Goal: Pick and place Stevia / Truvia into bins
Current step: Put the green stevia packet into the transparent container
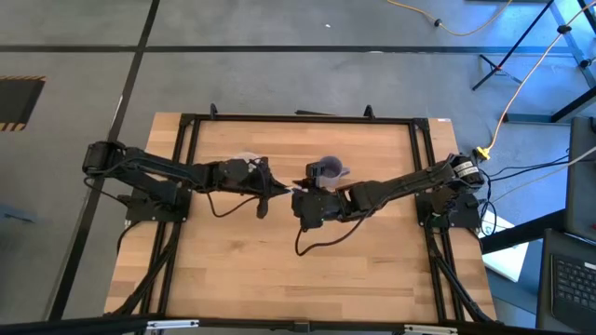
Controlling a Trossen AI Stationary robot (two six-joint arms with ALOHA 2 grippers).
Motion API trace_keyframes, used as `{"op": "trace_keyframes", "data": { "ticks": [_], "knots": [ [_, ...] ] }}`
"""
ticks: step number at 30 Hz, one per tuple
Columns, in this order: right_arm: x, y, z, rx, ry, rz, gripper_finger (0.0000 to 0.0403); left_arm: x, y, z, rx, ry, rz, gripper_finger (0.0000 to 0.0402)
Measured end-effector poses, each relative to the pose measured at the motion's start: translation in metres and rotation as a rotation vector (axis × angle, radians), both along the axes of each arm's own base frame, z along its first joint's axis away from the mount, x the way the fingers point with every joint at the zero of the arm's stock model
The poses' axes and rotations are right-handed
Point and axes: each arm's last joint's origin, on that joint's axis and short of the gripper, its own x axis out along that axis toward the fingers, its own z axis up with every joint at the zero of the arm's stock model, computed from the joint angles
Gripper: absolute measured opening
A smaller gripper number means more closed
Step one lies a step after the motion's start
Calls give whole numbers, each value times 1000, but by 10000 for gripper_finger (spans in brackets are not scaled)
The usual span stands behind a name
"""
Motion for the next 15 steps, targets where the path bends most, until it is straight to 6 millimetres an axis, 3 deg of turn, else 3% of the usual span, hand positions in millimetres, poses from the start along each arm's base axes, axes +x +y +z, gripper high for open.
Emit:
{"op": "trace_keyframes", "data": {
  "ticks": [7, 15],
  "knots": [
    [-27, -3, 9, 55, -11, -84, 142, -17, 11, 8, -11, 64, 73, 7],
    [-74, -15, -6, 155, -65, -103, 140, -45, 18, 33, -8, 24, 124, 9]
  ]
}}
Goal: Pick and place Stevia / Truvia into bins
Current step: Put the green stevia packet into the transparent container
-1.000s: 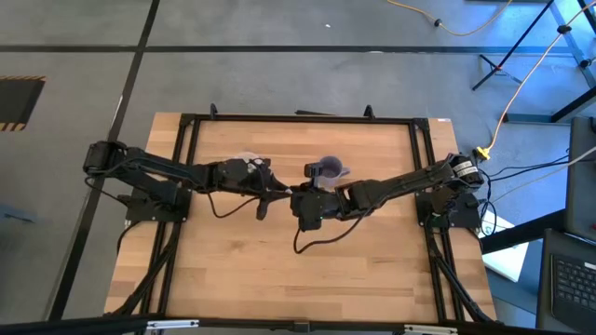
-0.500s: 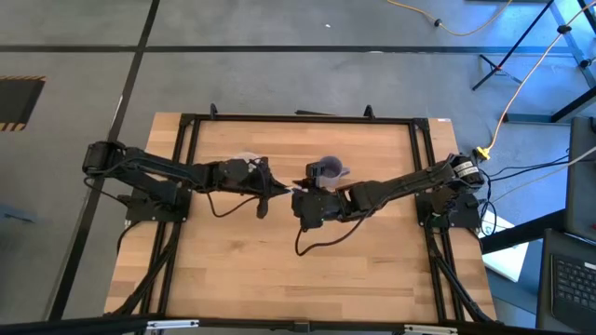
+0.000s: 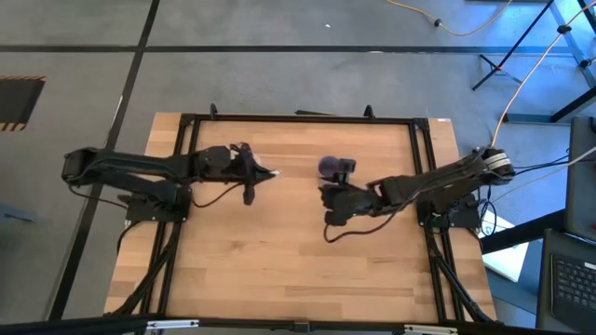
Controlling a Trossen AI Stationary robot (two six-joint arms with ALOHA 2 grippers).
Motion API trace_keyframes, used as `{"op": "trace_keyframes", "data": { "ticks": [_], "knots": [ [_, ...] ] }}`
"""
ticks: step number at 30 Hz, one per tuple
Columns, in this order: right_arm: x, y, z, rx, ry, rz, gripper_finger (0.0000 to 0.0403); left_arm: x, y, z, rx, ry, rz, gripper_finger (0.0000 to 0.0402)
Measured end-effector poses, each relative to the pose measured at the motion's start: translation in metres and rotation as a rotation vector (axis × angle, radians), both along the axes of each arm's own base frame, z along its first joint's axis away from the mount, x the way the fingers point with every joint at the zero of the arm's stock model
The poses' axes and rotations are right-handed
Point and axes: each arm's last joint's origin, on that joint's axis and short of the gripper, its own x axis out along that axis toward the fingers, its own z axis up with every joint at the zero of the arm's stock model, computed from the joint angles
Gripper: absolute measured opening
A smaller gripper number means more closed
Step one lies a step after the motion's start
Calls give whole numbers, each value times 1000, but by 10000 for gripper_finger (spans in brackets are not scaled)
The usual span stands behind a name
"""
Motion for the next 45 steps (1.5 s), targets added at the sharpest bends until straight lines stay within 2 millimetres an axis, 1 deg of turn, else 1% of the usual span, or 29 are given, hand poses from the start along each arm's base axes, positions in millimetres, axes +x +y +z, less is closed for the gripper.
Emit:
{"op": "trace_keyframes", "data": {
  "ticks": [4, 10, 13, 15, 19, 23, 26, 30, 35, 40, 45],
  "knots": [
    [-24, -6, -6, 54, -108, 26, 139, -19, 3, 14, 35, -27, 111, 10],
    [-56, -13, -18, 112, -247, 58, 139, -49, 7, 26, 78, -28, 267, 6],
    [-68, -17, -26, 122, -295, 60, 139, -61, 10, 29, 94, -19, 358, 9],
    [-75, -19, -32, 125, -302, 60, 139, -68, 12, 27, 95, 17, 410, 10],
    [-85, -21, -40, 128, -308, 58, 139, -76, 16, 22, 58, 72, 462, 8],
    [-88, -22, -45, 131, -334, 59, 139, -74, 22, 16, -11, 98, 491, 8],
    [-88, -22, -46, 132, -337, 60, 139, -67, 28, 9, -99, 127, 481, 8],
    [-88, -22, -46, 135, -337, 58, 139, -54, 36, -2, -189, 148, 518, 8],
    [-88, -22, -46, 153, -347, 46, 139, -38, 39, -19, -305, 226, 438, 10],
    [-88, -22, -46, 153, -345, 46, 139, -29, 42, -34, -341, 304, 442, 7],
    [-88, -22, -47, 153, -343, 46, 139, -23, 42, -42, -385, 339, 410, 12]
  ]
}}
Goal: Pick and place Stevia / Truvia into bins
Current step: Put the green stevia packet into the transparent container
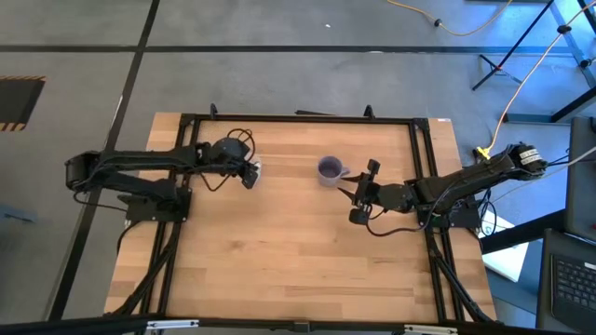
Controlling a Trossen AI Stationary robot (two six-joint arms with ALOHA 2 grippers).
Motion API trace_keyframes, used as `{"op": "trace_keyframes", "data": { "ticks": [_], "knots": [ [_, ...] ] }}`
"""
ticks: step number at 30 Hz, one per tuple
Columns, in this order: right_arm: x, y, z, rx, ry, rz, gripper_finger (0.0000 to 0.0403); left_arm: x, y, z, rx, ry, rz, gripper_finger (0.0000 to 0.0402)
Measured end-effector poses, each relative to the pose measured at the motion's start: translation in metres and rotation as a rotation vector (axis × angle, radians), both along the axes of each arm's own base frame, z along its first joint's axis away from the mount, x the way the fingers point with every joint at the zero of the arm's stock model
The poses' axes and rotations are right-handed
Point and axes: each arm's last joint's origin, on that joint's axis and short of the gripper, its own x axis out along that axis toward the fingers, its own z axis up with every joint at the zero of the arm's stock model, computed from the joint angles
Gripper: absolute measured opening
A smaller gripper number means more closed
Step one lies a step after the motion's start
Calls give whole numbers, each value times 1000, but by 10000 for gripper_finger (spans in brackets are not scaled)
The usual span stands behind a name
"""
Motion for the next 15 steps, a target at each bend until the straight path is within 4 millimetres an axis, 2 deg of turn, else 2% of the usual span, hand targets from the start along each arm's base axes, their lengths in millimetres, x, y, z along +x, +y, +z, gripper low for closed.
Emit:
{"op": "trace_keyframes", "data": {
  "ticks": [15],
  "knots": [
    [0, 0, 0, -1, 3, 0, 139, -2, 0, -9, -22, 88, 19, 7]
  ]
}}
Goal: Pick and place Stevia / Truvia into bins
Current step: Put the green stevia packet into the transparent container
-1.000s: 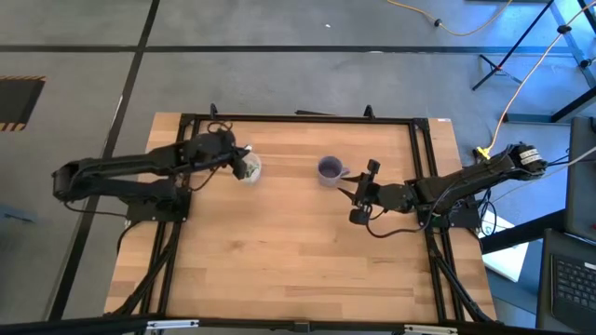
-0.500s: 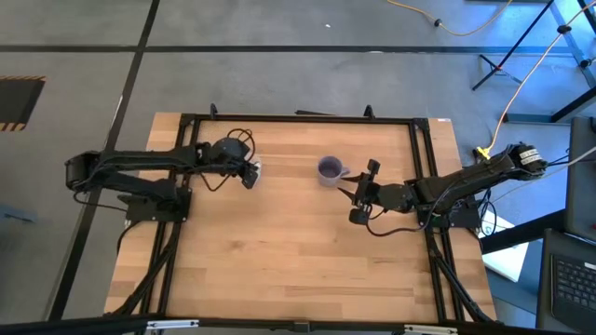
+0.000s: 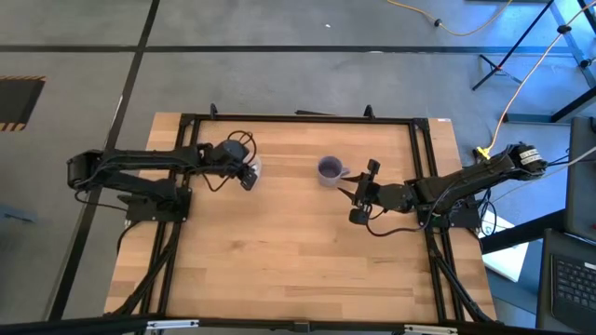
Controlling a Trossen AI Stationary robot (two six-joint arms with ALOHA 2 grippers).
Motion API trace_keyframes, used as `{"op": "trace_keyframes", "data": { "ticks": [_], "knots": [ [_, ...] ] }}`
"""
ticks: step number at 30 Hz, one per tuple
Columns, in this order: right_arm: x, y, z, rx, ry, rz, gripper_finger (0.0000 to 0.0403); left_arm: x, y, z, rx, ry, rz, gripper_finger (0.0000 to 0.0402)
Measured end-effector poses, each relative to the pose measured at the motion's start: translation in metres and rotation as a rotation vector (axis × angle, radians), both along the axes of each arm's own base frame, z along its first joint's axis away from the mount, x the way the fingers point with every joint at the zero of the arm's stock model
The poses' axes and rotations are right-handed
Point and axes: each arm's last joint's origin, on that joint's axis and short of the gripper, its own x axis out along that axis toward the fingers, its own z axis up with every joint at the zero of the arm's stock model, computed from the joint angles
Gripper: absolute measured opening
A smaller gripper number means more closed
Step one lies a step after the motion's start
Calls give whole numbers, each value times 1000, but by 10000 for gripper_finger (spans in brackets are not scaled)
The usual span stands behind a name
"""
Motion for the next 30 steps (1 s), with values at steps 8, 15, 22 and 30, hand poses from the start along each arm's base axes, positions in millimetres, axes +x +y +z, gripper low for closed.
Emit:
{"op": "trace_keyframes", "data": {
  "ticks": [8, 15, 22, 30],
  "knots": [
    [0, 0, 0, -1, 1, 0, 139, -1, 0, -1, -1, 19, 2, 12],
    [0, 0, 0, -3, 2, 1, 139, -2, 0, -1, 25, 33, -7, 8],
    [0, 0, 0, -2, 2, 0, 139, -2, 0, -1, 80, 61, -77, 11],
    [0, 0, 0, -2, 2, 0, 139, -1, -1, -3, 51, 59, -99, 11]
  ]
}}
